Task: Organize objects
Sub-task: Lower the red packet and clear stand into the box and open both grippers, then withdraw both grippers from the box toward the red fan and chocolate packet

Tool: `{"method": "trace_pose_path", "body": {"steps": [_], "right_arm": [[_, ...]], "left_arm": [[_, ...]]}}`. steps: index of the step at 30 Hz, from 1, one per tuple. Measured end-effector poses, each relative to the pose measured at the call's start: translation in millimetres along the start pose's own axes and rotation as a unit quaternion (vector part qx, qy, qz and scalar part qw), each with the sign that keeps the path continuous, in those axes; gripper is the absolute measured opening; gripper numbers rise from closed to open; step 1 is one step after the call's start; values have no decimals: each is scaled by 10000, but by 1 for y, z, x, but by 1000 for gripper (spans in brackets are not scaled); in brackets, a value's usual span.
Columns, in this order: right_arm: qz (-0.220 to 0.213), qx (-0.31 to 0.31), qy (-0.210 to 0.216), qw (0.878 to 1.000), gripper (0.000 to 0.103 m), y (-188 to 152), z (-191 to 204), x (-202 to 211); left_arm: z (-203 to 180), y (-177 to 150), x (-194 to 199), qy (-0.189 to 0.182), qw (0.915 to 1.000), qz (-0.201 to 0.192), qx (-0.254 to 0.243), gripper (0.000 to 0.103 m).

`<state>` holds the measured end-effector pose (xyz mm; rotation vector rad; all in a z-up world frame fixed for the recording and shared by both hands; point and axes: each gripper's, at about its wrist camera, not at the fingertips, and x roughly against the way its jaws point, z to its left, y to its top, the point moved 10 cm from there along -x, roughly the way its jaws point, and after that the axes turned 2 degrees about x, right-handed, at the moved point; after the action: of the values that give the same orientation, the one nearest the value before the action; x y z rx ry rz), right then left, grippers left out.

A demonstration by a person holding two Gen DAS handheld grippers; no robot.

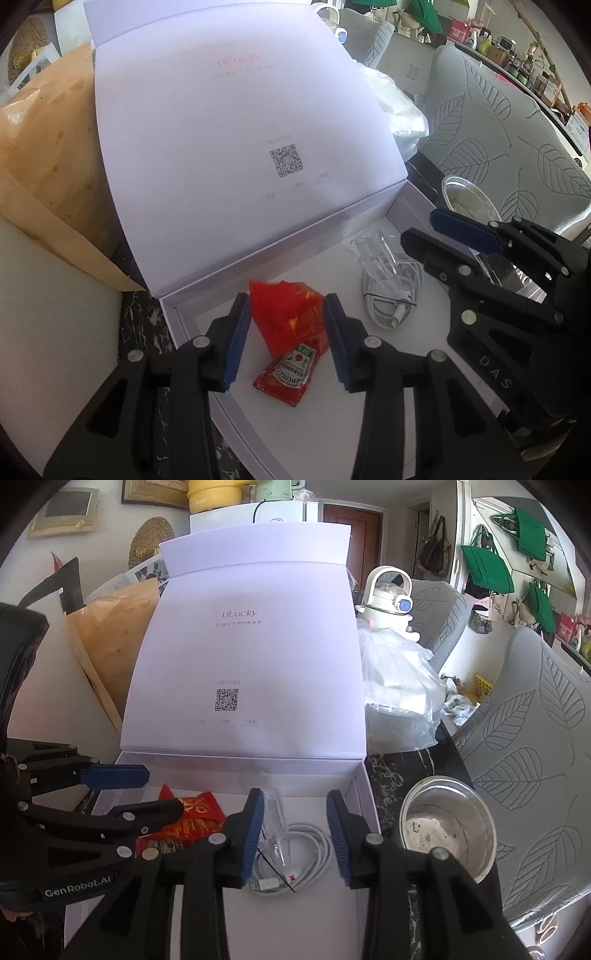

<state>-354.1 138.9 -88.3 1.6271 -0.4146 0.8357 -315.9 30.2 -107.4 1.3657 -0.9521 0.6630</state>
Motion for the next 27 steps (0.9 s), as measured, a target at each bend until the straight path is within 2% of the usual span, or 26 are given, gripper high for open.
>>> {"method": "trace_pose_path", "body": {"steps": [9, 12, 17, 20, 27], "right_arm": [[-131, -119, -133, 9998, 38, 8, -7, 26], [-178, -162, -143, 9996, 43, 11, -9, 37], [-311, -212, -161, 9992, 45, 15, -10, 61], [-431, -212, -198, 9986, 51, 18, -8, 80], [-691, -215, -315, 9969, 67, 22, -7, 126]], "left_arm": [[5, 17, 25, 156, 9994, -304, 69, 52], [9, 19, 40, 178, 9988, -438, 95, 58], [10, 21, 63, 267, 9980, -564, 132, 62], [8, 20, 78, 317, 9971, -681, 146, 64], [7, 16, 117, 534, 9940, -932, 221, 78]]}}
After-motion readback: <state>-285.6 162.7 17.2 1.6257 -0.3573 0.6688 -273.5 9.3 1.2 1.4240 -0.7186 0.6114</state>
